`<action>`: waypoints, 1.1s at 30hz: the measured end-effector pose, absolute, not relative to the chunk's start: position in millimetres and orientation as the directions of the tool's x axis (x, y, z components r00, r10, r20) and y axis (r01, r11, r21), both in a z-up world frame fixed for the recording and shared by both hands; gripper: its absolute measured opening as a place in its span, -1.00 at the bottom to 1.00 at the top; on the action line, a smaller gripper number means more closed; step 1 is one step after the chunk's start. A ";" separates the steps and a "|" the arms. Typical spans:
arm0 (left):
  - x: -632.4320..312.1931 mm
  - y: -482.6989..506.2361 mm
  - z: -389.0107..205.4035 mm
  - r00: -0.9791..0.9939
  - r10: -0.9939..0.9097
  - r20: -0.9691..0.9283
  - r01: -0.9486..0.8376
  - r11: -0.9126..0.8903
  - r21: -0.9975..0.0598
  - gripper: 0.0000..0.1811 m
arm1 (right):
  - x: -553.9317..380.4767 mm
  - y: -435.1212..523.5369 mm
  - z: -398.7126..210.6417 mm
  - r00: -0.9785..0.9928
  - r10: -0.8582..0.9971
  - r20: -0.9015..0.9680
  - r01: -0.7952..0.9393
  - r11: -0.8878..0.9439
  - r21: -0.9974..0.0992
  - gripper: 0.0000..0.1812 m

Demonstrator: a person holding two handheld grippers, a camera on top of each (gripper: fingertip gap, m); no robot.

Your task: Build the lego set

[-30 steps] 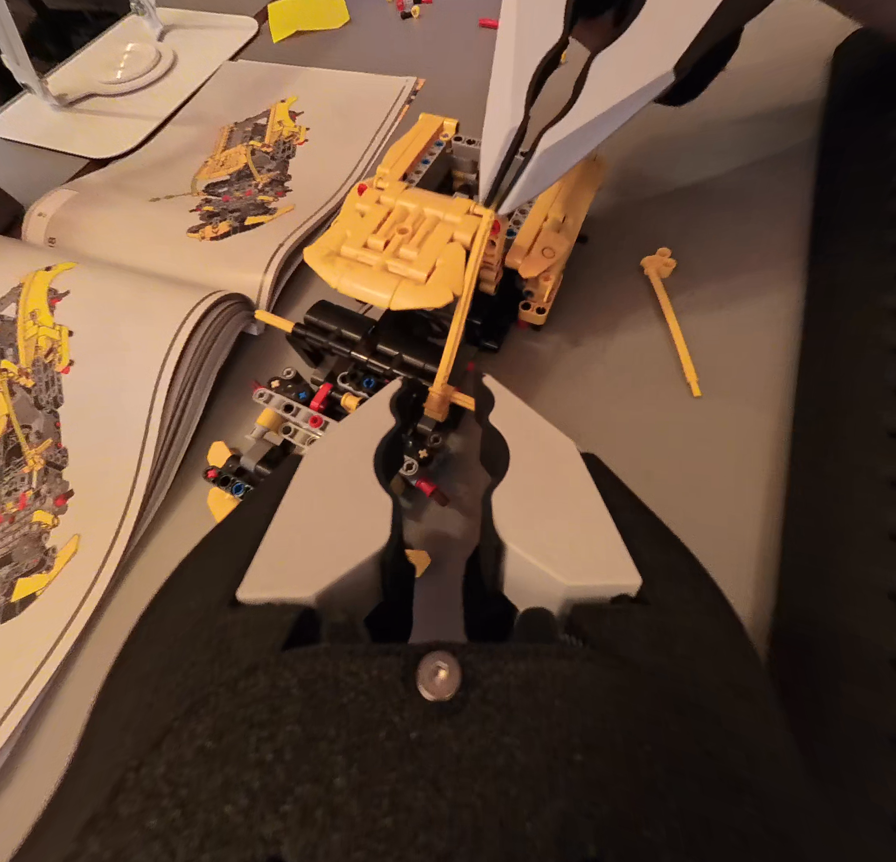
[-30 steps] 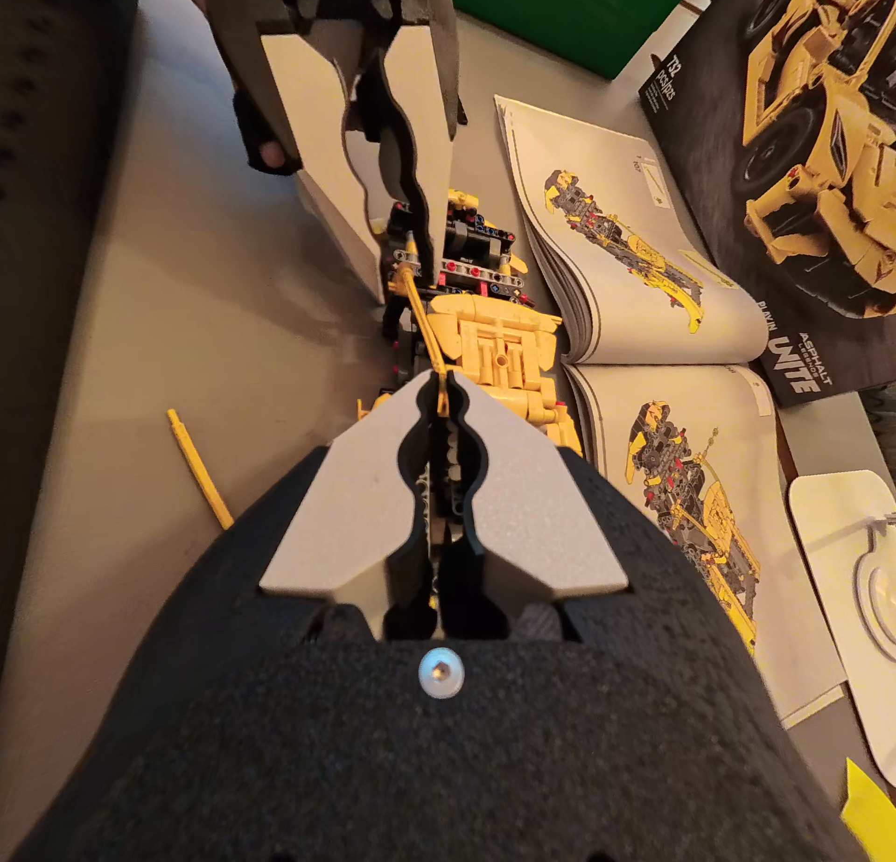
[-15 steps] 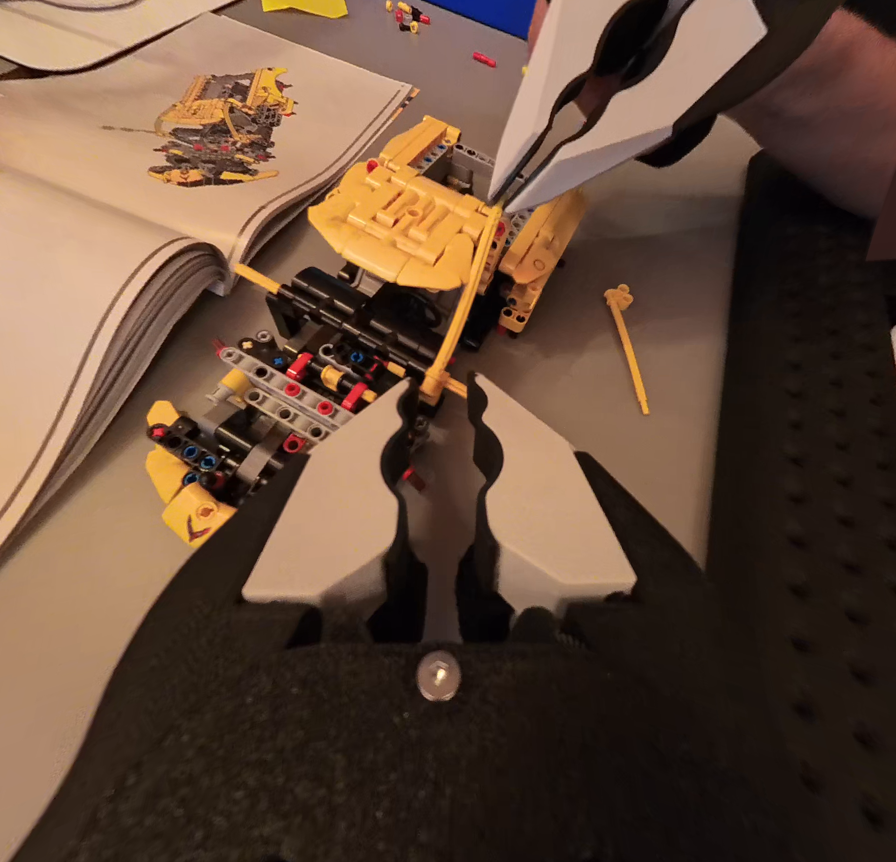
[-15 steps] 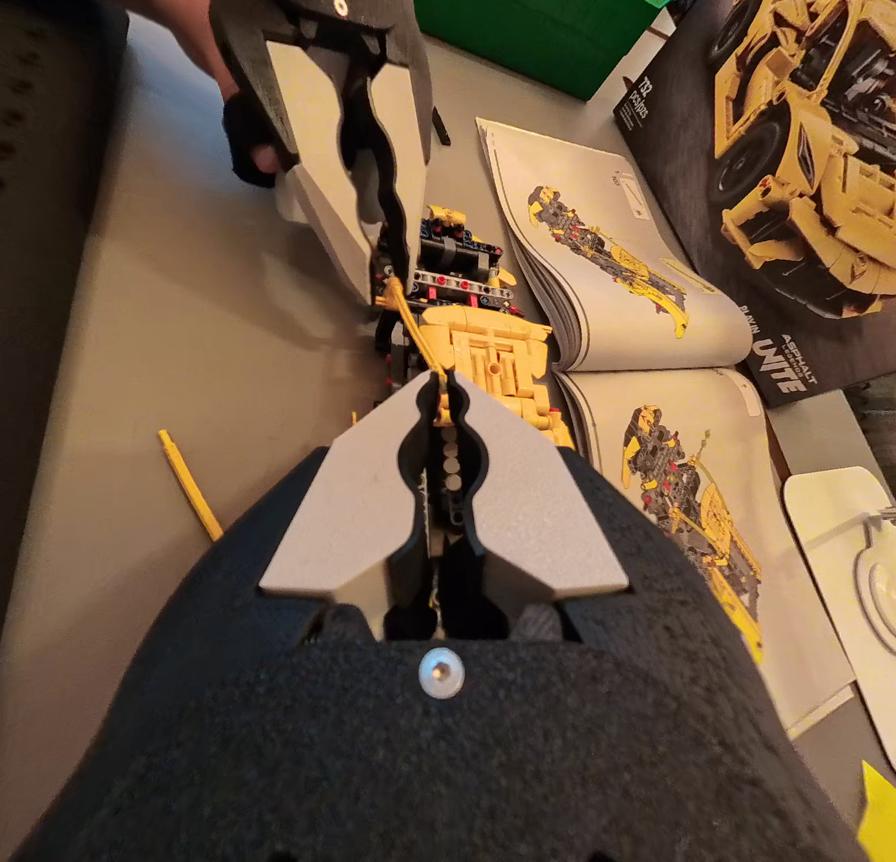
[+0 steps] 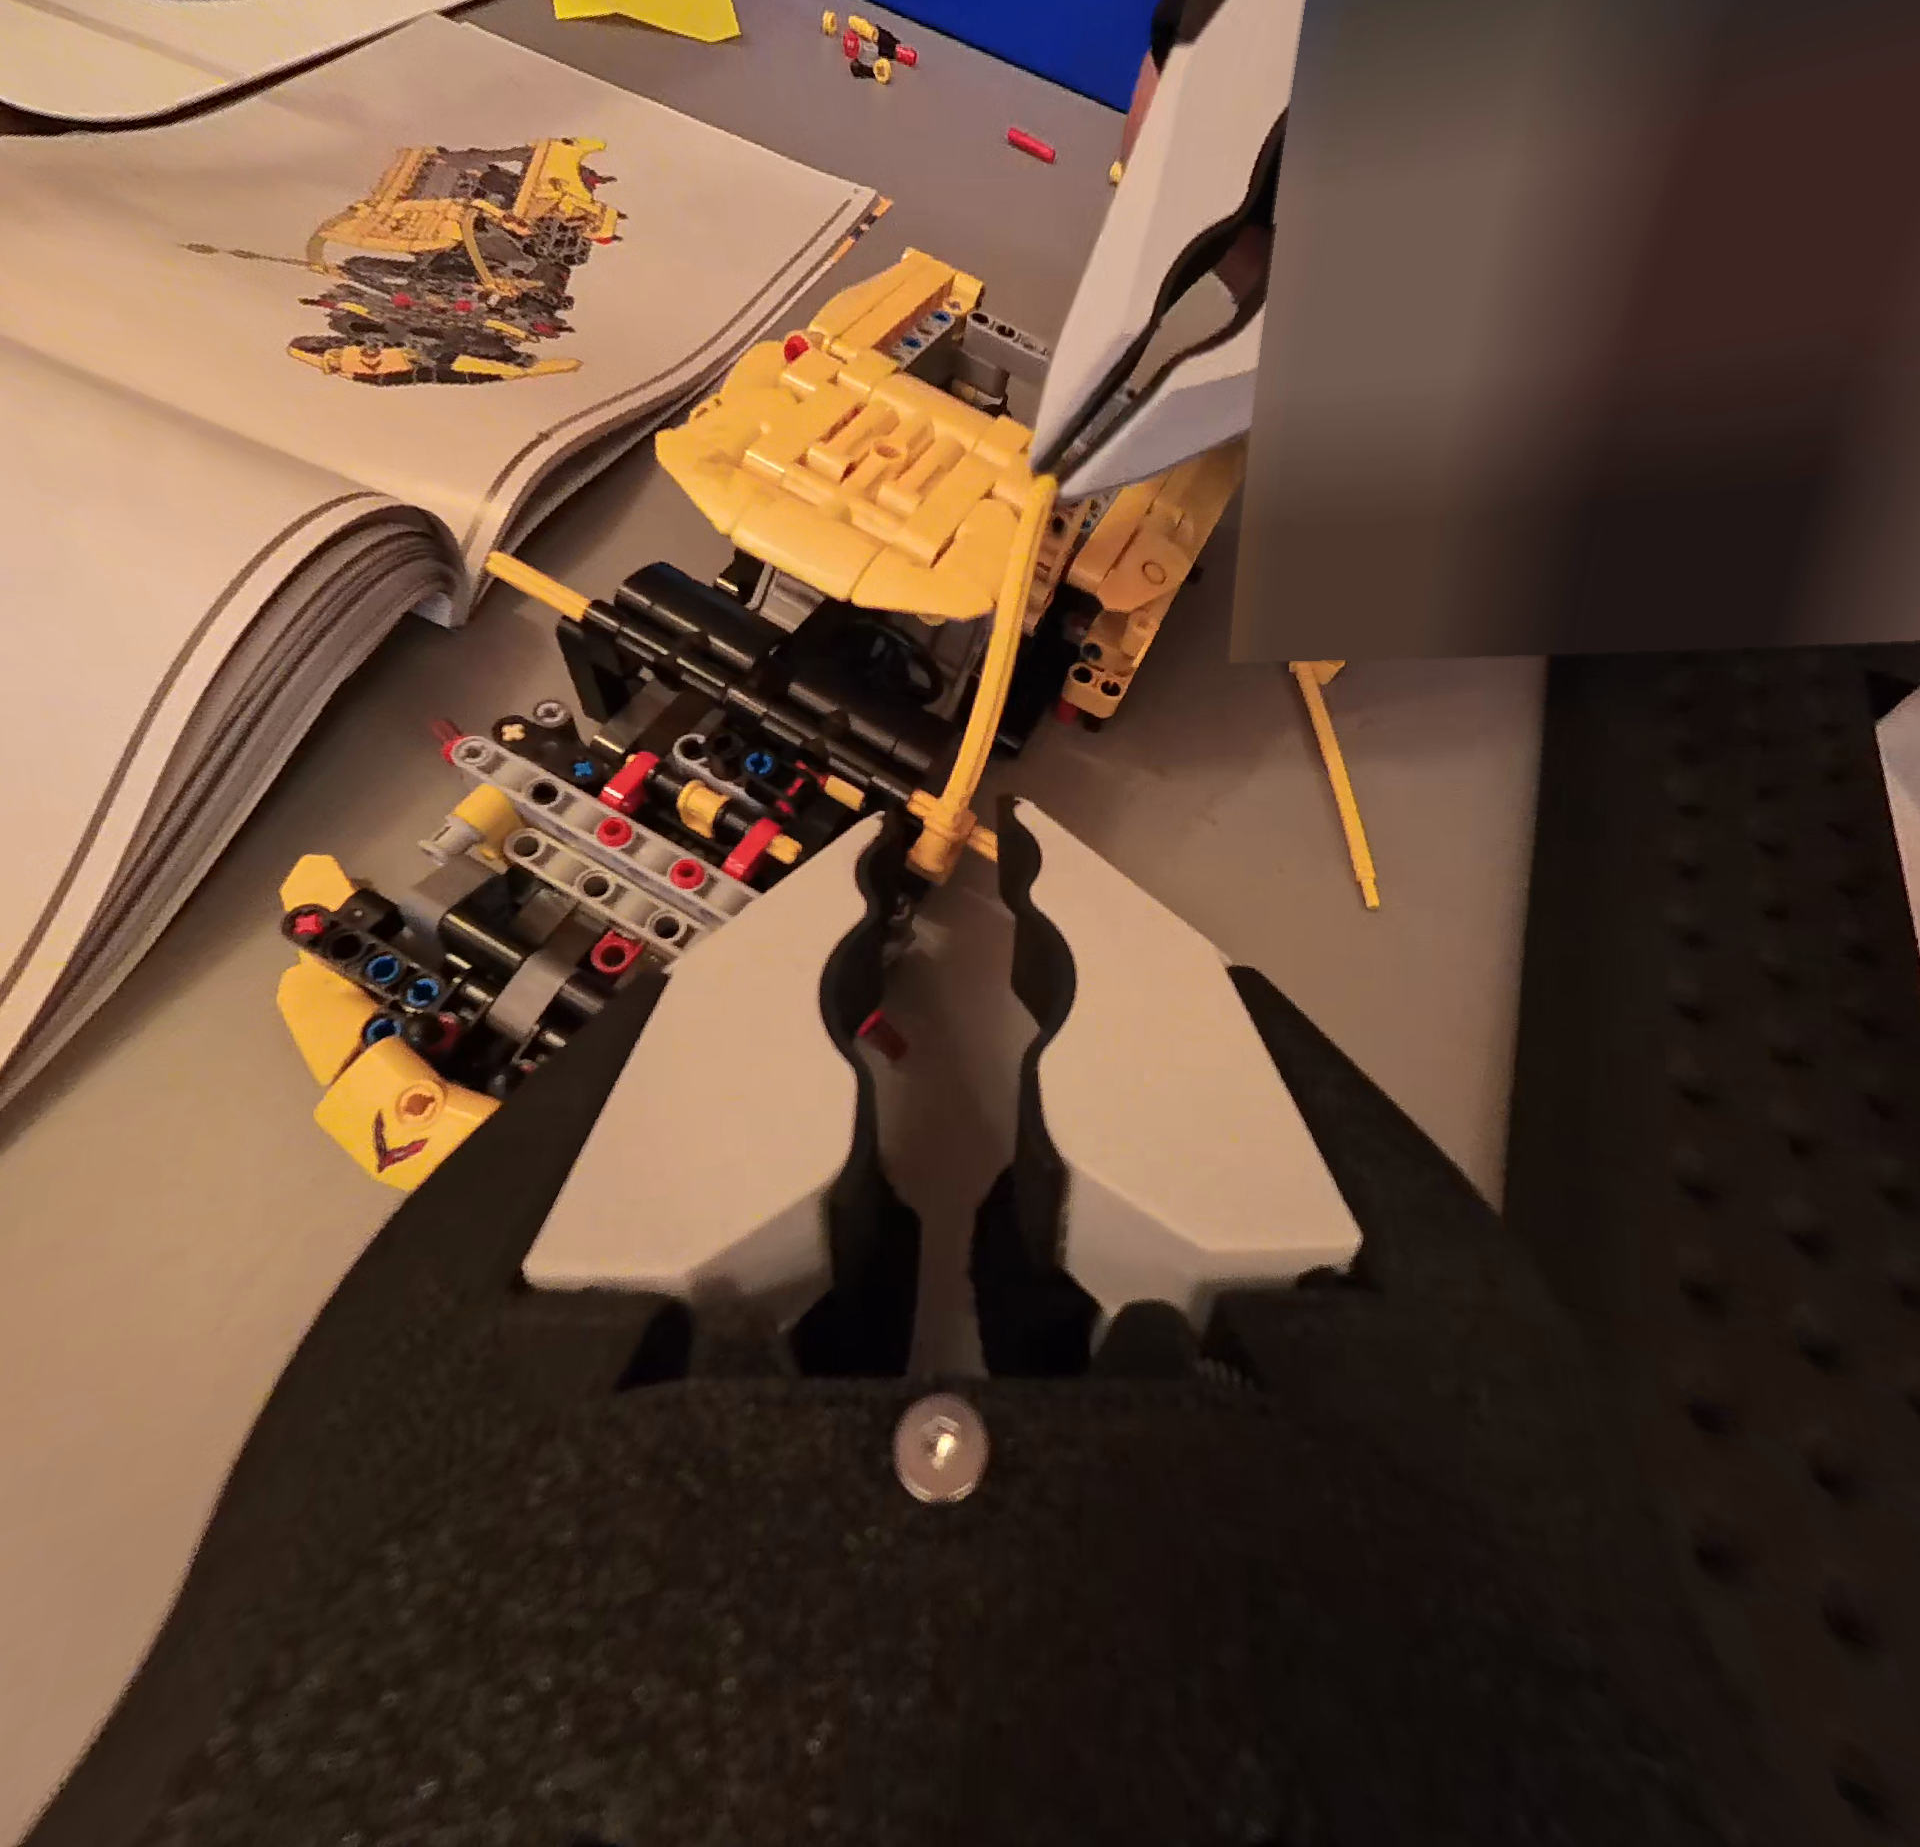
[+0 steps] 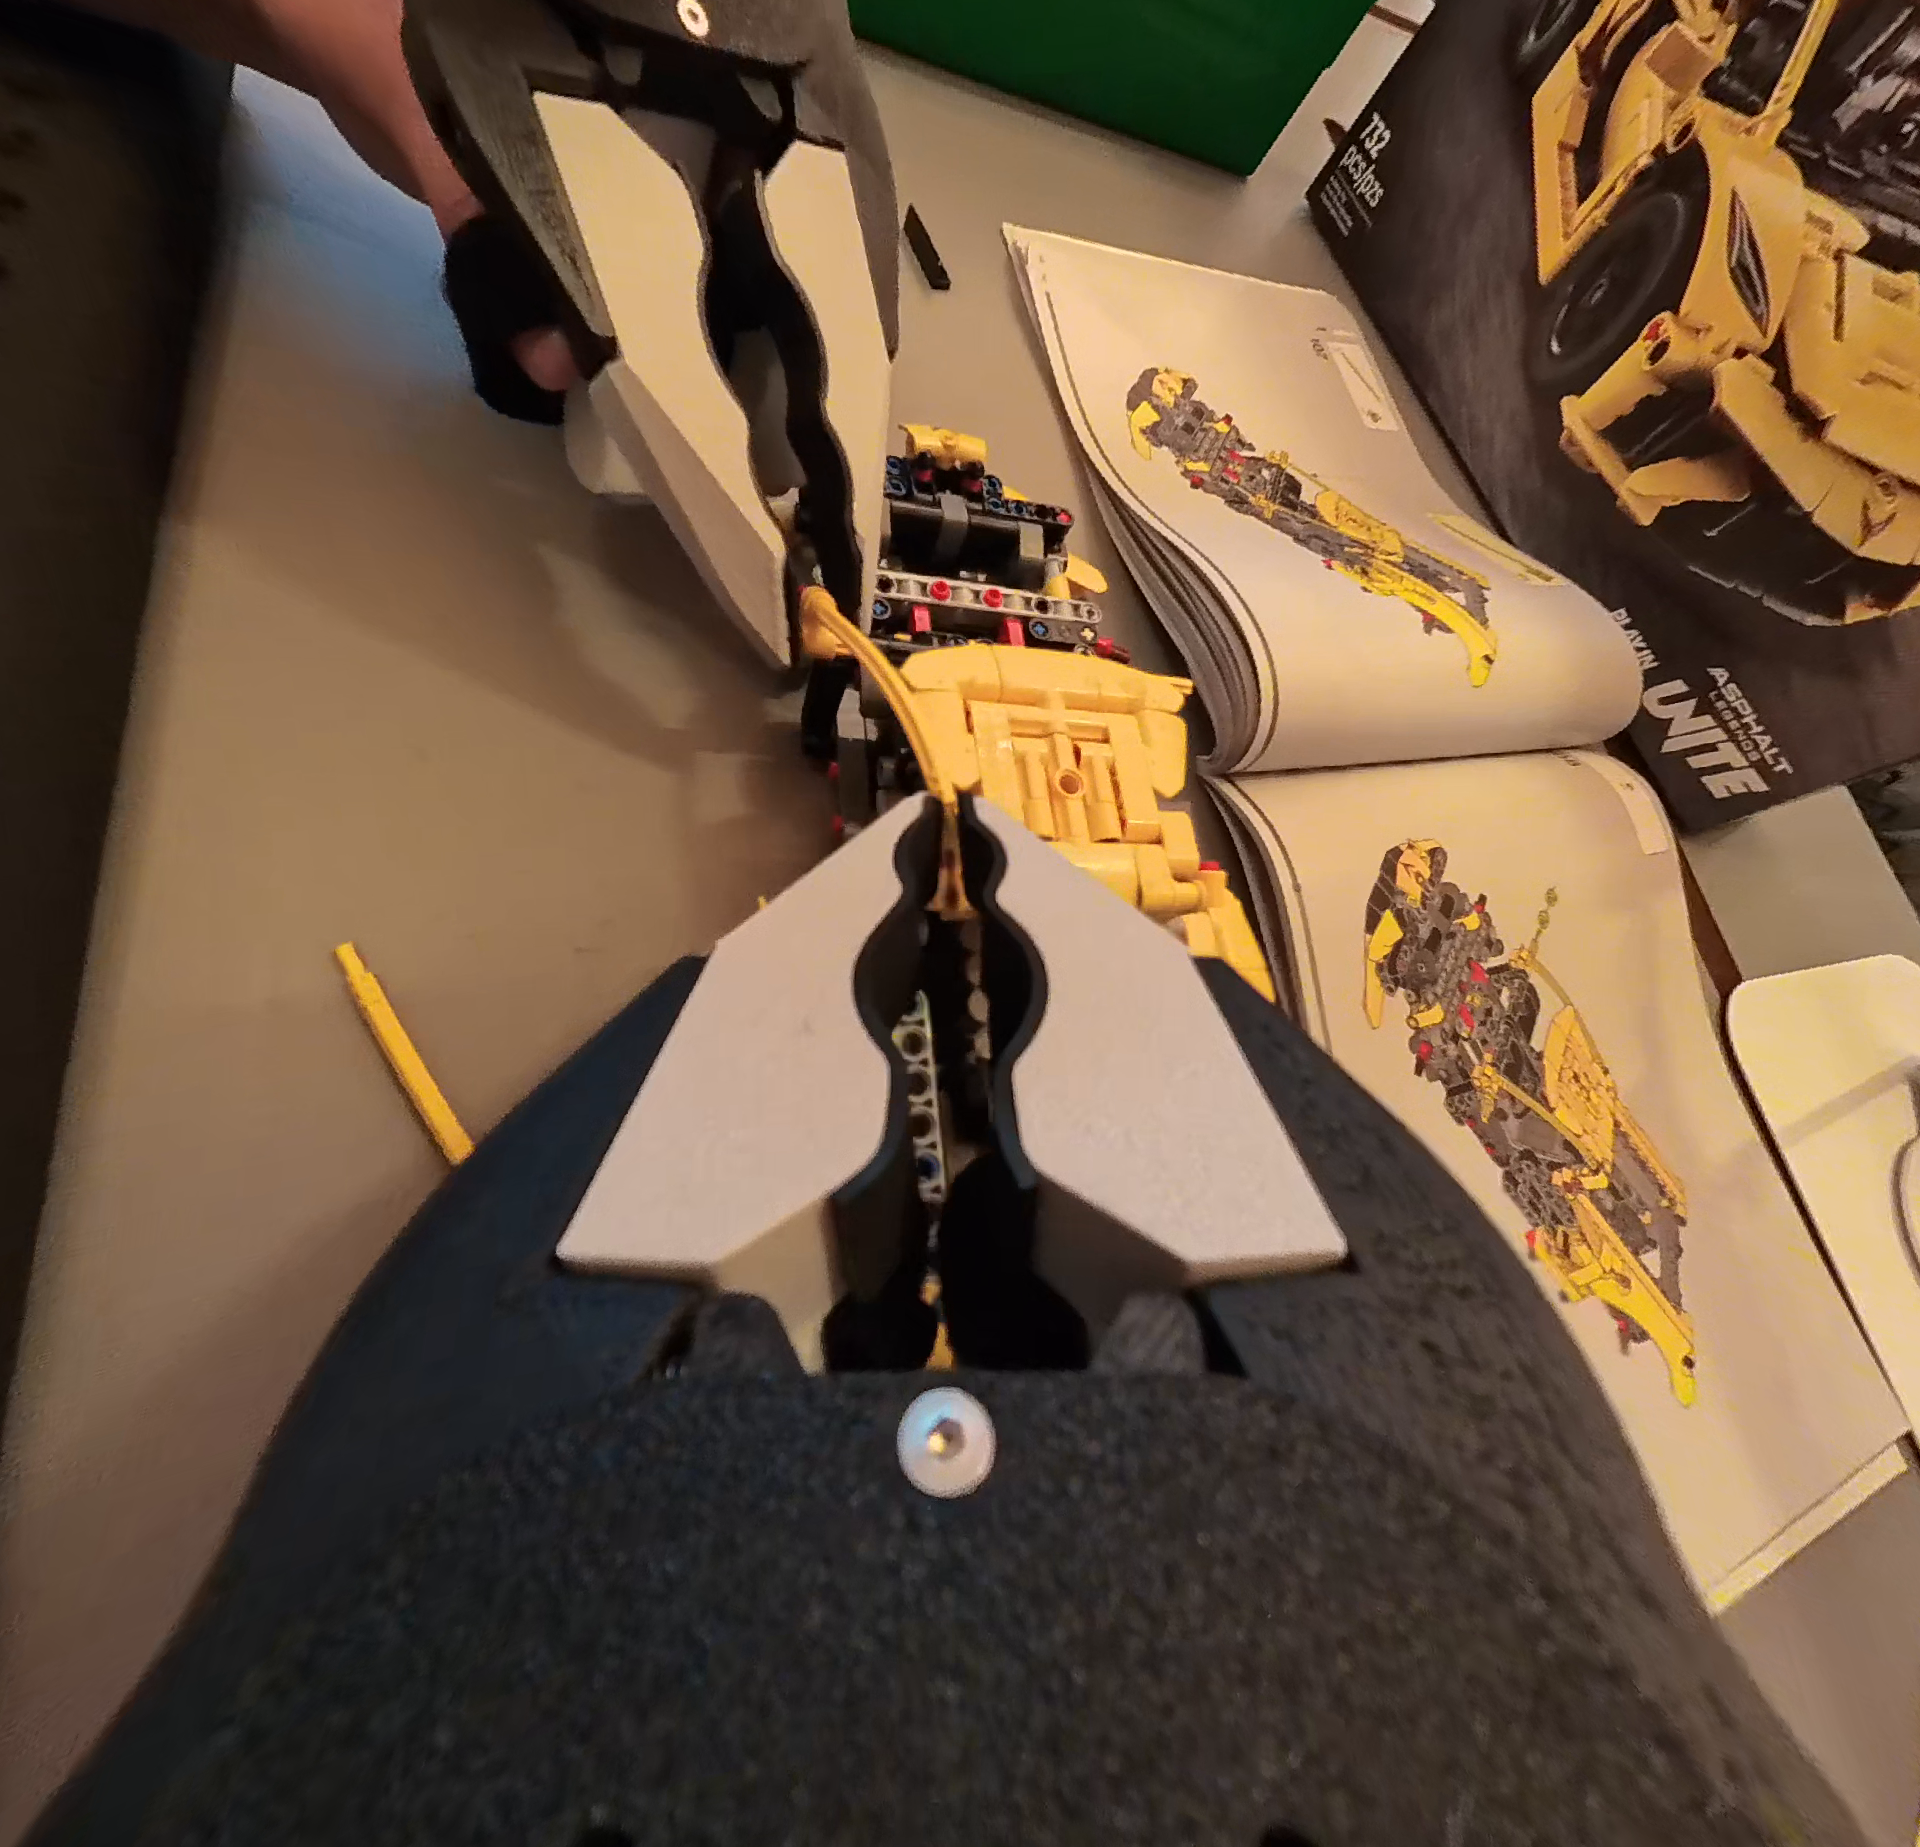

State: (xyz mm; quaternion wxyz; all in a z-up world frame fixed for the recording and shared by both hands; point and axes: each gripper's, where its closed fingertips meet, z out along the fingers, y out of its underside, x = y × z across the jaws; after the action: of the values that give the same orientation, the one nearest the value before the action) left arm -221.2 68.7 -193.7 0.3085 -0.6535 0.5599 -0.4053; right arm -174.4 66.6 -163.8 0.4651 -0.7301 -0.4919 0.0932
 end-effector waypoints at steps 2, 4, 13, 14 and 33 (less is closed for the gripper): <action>-221.5 69.1 -194.0 0.044 -0.981 0.189 -0.481 -0.187 -0.856 -0.81 | -176.3 65.8 -164.1 0.500 0.802 0.327 0.632 -0.080 -0.771 -0.98; -221.5 69.1 -194.0 0.042 -0.979 0.200 -0.481 -0.195 -0.854 -0.81 | -175.3 66.6 -164.7 0.500 0.795 0.343 0.646 -0.078 -0.760 -0.98; -221.5 69.2 -194.3 0.042 -0.980 0.195 -0.483 -0.190 -0.855 -0.81 | -174.9 63.6 -166.2 0.495 0.801 0.337 0.655 -0.089 -0.750 -0.98; -221.4 69.2 -194.3 0.041 -0.980 0.194 -0.483 -0.190 -0.855 -0.81 | -174.4 63.8 -166.1 0.497 0.799 0.339 0.656 -0.090 -0.749 -0.98; -221.1 71.2 -193.7 0.053 -0.986 0.158 -0.484 -0.164 -0.859 -0.81 | -175.1 62.8 -167.7 0.528 0.796 0.296 0.611 -0.115 -0.783 -0.98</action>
State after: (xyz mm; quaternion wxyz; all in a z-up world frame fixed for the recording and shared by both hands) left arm -221.1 71.2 -193.7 0.3173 -0.6523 0.5635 -0.3952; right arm -175.1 62.8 -167.7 0.4655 -0.7399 -0.4753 0.0993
